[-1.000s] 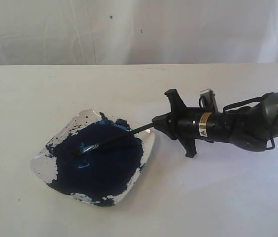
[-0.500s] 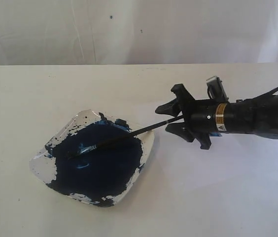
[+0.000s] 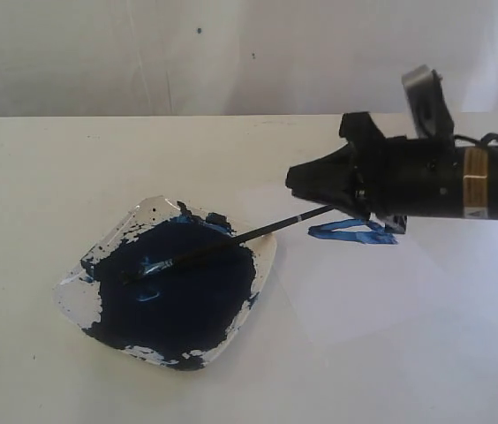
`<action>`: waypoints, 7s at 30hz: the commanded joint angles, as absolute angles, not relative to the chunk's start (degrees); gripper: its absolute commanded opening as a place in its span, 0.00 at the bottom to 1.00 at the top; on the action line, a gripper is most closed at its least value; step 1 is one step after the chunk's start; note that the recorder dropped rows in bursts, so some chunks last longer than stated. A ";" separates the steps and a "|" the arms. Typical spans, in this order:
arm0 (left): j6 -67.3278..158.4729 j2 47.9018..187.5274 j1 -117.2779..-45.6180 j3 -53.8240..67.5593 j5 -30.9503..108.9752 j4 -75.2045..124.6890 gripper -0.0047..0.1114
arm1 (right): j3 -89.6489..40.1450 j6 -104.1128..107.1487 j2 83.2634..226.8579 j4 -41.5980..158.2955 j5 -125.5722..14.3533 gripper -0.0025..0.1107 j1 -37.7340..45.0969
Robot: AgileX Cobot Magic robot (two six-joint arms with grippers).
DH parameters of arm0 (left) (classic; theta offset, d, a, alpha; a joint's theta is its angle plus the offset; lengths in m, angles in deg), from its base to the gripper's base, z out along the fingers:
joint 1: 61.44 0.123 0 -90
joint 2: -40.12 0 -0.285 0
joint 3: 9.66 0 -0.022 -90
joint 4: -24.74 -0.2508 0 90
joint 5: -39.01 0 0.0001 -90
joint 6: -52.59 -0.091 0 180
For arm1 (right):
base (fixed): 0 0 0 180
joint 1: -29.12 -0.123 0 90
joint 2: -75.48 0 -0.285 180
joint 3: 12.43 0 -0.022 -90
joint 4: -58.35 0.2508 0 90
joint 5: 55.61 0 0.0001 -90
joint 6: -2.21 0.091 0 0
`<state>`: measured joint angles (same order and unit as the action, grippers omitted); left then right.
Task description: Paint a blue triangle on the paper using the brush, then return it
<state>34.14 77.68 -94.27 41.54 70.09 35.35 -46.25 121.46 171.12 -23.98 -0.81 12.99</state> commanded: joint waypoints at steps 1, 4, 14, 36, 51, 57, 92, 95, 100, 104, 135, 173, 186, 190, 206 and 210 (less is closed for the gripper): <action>34.70 77.24 -94.09 41.95 70.23 35.80 0.04 | -46.83 117.84 158.36 -28.12 3.00 0.02 13.33; 34.70 77.24 -94.09 41.95 70.06 36.20 0.04 | -46.83 117.84 149.03 -33.44 -3.66 0.02 13.33; 34.70 77.24 -94.09 41.95 70.20 36.32 0.04 | -47.05 117.94 126.28 -41.60 -20.30 0.02 13.33; 34.70 77.24 -94.09 41.95 70.20 36.21 0.04 | -47.05 117.94 113.40 -41.60 -19.77 0.02 13.33; 34.70 77.24 -94.09 41.95 70.20 36.21 0.04 | -47.05 118.18 92.60 -41.60 -19.21 0.02 21.18; 34.70 77.24 -94.09 41.95 70.20 36.21 0.04 | -47.05 117.86 86.04 -41.60 -24.86 0.02 23.15; 34.70 77.24 -94.09 41.95 70.20 36.21 0.04 | -62.88 121.68 84.49 -0.94 -35.52 0.02 32.53; 34.70 77.24 -94.09 41.95 70.20 36.21 0.04 | -64.64 109.93 84.49 24.22 -35.87 0.02 32.53; 34.70 77.24 -94.09 41.95 70.20 36.21 0.04 | -68.52 71.53 84.49 50.60 -36.92 0.02 32.53; 34.70 77.24 -94.09 41.95 70.20 36.21 0.04 | -72.34 32.88 84.49 54.46 -40.79 0.02 32.53; 34.70 77.24 -94.09 41.95 70.26 36.21 0.04 | -89.65 15.02 83.26 52.41 -74.78 0.02 30.19; 34.70 77.24 -94.09 41.95 70.26 36.21 0.04 | -89.65 17.90 83.26 46.29 -75.80 0.02 13.78; 34.70 77.24 -94.09 41.95 70.26 36.21 0.04 | -89.65 -1.26 83.26 60.69 -74.82 0.02 13.78; 34.70 77.24 -94.09 41.95 70.26 36.21 0.04 | -89.65 -0.49 83.26 61.26 -74.82 0.02 13.78; 34.70 77.24 -94.09 41.95 70.26 36.21 0.04 | -89.65 1.55 83.26 61.15 -74.93 0.02 13.78; 34.70 77.24 -94.09 41.95 70.26 36.21 0.04 | -89.65 1.55 83.26 61.15 -74.93 0.02 13.78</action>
